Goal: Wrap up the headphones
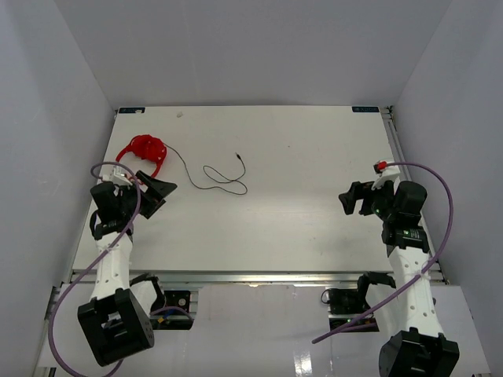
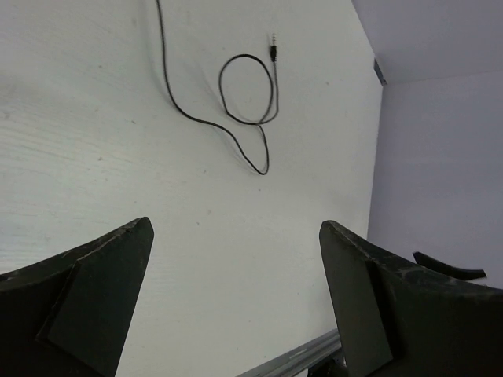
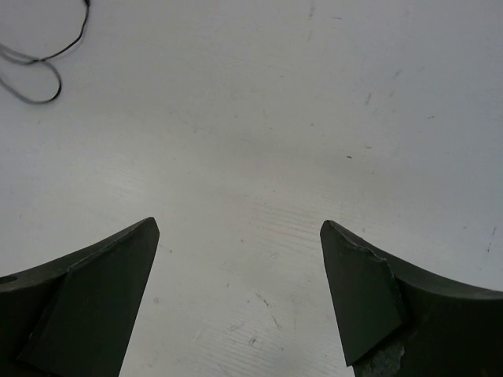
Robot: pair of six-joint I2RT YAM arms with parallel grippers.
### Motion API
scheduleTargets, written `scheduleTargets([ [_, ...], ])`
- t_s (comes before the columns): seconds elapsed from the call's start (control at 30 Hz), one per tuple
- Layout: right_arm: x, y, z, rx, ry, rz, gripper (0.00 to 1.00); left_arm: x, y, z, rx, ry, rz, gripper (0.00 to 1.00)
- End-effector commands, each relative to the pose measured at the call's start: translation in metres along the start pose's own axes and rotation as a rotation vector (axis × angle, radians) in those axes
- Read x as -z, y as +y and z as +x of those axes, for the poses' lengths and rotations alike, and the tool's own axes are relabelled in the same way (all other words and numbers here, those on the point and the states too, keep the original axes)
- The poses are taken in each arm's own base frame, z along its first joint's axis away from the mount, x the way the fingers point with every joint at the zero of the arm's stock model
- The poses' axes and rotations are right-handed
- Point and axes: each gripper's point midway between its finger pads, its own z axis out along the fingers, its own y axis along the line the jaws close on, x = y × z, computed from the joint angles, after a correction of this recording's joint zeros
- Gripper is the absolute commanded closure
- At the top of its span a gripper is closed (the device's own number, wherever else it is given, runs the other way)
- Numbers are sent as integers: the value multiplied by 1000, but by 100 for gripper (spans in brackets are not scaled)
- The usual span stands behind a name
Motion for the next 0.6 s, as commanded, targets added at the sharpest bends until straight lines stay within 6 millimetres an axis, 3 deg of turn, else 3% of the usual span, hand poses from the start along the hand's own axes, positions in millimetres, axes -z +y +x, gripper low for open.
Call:
scheduleTargets([
  [0.0,18,63,8,361,-60,-415,10,-4,29,-35,31,-98,-226,3],
  [0.07,29,88,9,387,-93,-566,10,-2,44,-50,72,-140,-339,4],
  [0.13,28,94,6,380,-105,-618,10,-4,55,-62,111,-162,-411,5],
  [0.23,20,89,9,336,-71,-616,10,-10,63,-72,139,-169,-454,5],
  [0.43,20,86,15,328,-51,-584,10,-27,111,-85,312,-126,-646,6],
  [0.57,21,86,12,336,-60,-573,10,-49,133,-112,332,-103,-732,7],
])
